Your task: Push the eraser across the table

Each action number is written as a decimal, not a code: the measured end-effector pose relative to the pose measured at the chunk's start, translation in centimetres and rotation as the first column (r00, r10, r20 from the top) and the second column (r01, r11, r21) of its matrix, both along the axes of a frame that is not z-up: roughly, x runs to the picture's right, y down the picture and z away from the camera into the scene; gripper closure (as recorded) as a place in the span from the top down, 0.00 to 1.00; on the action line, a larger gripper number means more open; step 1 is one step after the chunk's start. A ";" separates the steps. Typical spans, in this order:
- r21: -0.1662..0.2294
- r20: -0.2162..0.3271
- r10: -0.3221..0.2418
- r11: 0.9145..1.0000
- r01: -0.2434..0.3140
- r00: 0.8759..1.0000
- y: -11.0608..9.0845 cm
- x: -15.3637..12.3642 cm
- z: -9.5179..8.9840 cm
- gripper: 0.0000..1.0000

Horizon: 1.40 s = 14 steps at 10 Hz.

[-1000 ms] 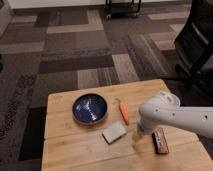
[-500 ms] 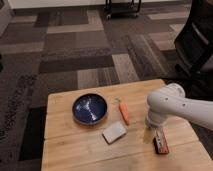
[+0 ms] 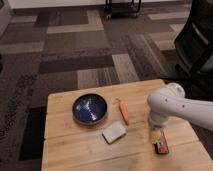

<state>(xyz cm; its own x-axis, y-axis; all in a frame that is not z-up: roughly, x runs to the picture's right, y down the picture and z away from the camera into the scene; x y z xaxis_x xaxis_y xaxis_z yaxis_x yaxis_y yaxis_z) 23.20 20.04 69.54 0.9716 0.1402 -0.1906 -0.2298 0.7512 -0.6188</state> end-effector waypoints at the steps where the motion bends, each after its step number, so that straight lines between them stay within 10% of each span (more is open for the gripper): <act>1: -0.003 0.037 -0.010 1.000 0.010 0.999 0.9 -1.0 0.4 0.65; 10: -0.052 0.177 0.019 0.999 -0.010 0.984 6.0 -1.7 2.8 0.65; 13: -0.057 0.105 -0.025 0.998 0.031 0.994 6.6 3.3 2.6 0.65; 14: -0.124 0.043 -0.022 0.992 0.027 0.999 8.9 6.2 1.1 0.65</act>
<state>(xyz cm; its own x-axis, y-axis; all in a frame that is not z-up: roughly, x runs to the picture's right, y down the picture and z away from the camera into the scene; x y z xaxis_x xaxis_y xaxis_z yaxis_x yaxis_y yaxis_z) 29.38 28.96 70.64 0.9819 0.0937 -0.1649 -0.1845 0.6727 -0.7166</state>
